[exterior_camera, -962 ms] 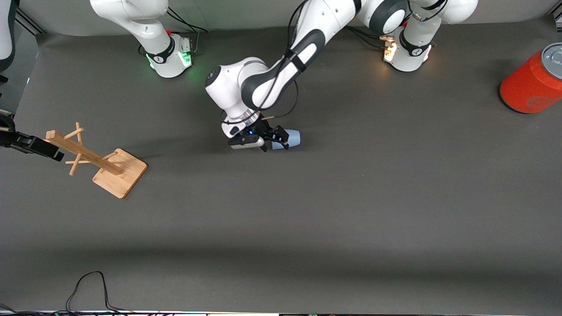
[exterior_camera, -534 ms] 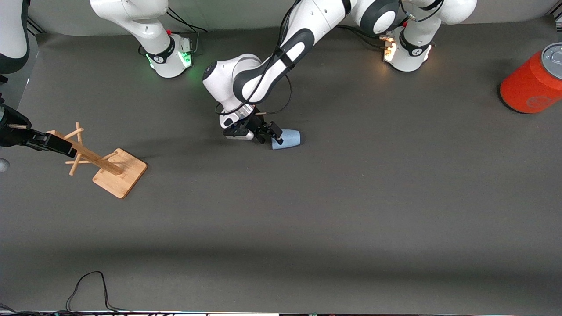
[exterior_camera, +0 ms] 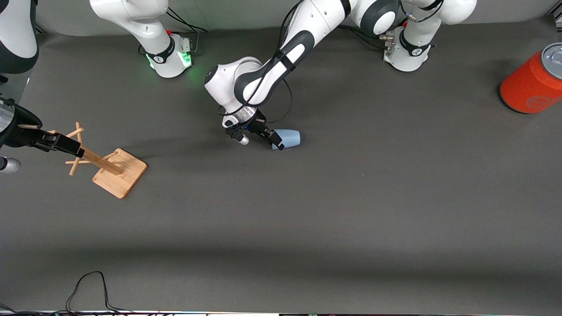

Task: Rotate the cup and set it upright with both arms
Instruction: 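Lift the cup with the left gripper and rotate it rim up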

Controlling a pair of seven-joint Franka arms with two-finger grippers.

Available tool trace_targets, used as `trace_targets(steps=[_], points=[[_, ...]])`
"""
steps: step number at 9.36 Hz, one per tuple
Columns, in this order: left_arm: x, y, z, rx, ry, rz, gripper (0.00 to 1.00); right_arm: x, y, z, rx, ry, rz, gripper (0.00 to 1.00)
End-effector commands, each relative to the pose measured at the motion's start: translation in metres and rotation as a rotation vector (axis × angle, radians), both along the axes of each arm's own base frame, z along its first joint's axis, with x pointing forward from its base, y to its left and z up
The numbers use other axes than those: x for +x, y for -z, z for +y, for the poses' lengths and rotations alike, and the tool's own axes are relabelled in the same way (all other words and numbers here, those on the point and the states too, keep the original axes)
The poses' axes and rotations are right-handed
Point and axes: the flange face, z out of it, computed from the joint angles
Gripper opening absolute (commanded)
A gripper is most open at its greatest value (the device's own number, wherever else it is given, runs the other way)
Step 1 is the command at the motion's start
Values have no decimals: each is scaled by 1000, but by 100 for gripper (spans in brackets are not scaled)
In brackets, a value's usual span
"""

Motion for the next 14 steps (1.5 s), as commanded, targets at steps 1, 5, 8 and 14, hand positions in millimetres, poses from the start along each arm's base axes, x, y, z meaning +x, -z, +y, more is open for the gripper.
trace_targets(steps=[1, 5, 8, 14], points=[[-1, 10, 7, 56, 29, 3, 37, -3, 2, 0, 20, -13, -12, 100], [1, -1, 9, 77, 47, 24, 0, 1, 4, 0, 19, -11, -21, 100], [58, -105, 37, -52, -113, 17, 0, 7, 10, 0, 17, -12, -26, 100], [164, -200, 198, -683, -440, -70, 0, 7, 9, 0, 17, -12, -29, 100]])
